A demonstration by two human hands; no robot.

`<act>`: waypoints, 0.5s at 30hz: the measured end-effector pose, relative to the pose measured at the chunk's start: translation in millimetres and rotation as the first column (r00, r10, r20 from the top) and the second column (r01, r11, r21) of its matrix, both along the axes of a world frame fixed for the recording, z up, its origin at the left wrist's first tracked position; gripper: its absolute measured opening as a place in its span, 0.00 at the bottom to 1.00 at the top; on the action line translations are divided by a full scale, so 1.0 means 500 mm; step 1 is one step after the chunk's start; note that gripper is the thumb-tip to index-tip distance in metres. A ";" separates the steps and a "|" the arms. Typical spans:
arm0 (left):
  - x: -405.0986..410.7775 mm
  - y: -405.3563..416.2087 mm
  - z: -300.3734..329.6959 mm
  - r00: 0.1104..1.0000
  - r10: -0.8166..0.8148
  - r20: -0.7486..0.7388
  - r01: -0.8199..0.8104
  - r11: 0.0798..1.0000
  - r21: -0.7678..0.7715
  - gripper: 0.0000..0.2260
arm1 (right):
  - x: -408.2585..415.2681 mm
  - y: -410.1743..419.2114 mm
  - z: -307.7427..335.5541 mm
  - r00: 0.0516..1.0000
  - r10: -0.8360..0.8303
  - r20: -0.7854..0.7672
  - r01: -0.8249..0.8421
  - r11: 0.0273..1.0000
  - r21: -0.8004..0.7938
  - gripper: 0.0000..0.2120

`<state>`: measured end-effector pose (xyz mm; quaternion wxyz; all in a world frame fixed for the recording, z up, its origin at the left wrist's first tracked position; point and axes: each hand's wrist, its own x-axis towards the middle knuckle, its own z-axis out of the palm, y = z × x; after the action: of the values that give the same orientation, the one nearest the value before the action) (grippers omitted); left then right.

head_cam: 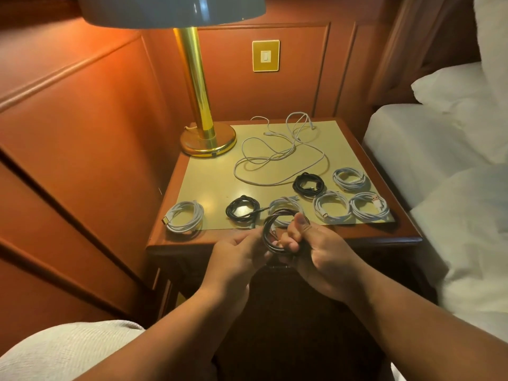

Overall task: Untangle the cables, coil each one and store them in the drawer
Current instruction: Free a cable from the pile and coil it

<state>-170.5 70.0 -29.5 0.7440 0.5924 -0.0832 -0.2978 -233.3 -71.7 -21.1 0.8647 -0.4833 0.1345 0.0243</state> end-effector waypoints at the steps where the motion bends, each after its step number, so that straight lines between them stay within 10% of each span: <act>1: 0.001 -0.001 -0.003 0.999 0.017 -0.028 -0.018 0.999 -0.029 0.13 | 0.003 0.004 -0.003 1.000 -0.016 -0.013 0.016 1.000 -0.027 0.18; 9: 0.018 0.013 -0.007 0.989 -0.052 0.140 0.046 0.998 0.047 0.10 | 0.014 0.011 -0.007 0.997 -0.077 -0.032 0.064 0.955 -0.290 0.19; 15: 0.014 0.000 0.004 0.988 -0.039 -0.152 0.013 0.985 -0.171 0.14 | 0.011 0.020 -0.006 0.992 -0.125 -0.030 0.089 0.831 -0.549 0.20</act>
<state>-163.3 70.1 -27.8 0.7919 0.5009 -0.0579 -0.3446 -227.8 -61.7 -24.2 0.6862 -0.7005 0.1903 -0.0479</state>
